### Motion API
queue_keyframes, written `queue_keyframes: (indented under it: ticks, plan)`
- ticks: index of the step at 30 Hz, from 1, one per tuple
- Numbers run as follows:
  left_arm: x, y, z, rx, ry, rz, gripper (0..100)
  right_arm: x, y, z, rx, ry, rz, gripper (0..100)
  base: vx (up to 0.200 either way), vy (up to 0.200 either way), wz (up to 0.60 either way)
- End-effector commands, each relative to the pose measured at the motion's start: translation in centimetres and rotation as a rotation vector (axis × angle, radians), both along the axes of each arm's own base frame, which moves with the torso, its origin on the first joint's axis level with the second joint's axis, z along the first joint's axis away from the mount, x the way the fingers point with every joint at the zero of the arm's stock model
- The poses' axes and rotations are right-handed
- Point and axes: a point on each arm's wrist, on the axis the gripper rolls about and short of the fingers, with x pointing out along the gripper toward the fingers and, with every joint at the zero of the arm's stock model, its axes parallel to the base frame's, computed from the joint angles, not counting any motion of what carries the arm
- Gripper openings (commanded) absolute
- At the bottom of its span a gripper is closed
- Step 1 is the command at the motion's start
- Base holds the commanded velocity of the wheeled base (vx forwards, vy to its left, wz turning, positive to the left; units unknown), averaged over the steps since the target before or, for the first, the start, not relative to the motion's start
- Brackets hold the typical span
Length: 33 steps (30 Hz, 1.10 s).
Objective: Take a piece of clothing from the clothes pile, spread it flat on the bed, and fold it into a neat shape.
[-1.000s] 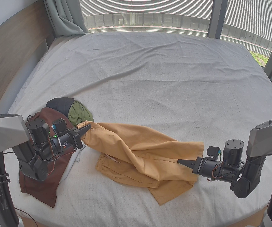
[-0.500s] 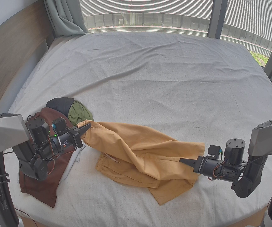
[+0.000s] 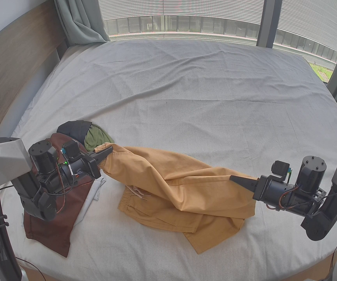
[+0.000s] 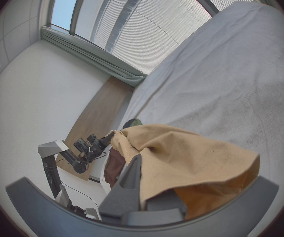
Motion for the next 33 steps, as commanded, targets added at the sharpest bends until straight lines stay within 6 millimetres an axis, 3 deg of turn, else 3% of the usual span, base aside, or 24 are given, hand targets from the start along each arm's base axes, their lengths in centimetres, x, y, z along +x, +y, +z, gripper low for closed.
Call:
queue_keyframes:
  ticks: [1,17,21,26,33]
  plan:
    - [-0.7,0.0,2.9,-0.051,-0.051,-0.005,0,-1.4,-0.5,3.6,0.05,-0.119,0.023,0,0.0,0.0,0.0]
    - [-2.4,0.4,6.9,-0.071,-0.15,-0.03,0,-2.1,-0.8,6.1,0.082,-0.212,0.029,0,0.0,0.0,0.0]
    - [-2.9,0.5,7.3,-0.071,-0.159,-0.035,0,-2.2,-0.8,6.4,0.088,-0.225,0.029,0,0.0,0.0,0.0]
    - [-4.9,0.5,7.8,-0.065,-0.148,-0.09,0,-2.1,-0.8,6.6,0.093,-0.234,0.028,0,0.0,0.0,0.0]
    - [-5.1,0.7,8.0,-0.066,-0.152,-0.101,0,-1.7,-0.9,7.3,0.107,-0.261,0.016,0,0.0,0.0,0.0]
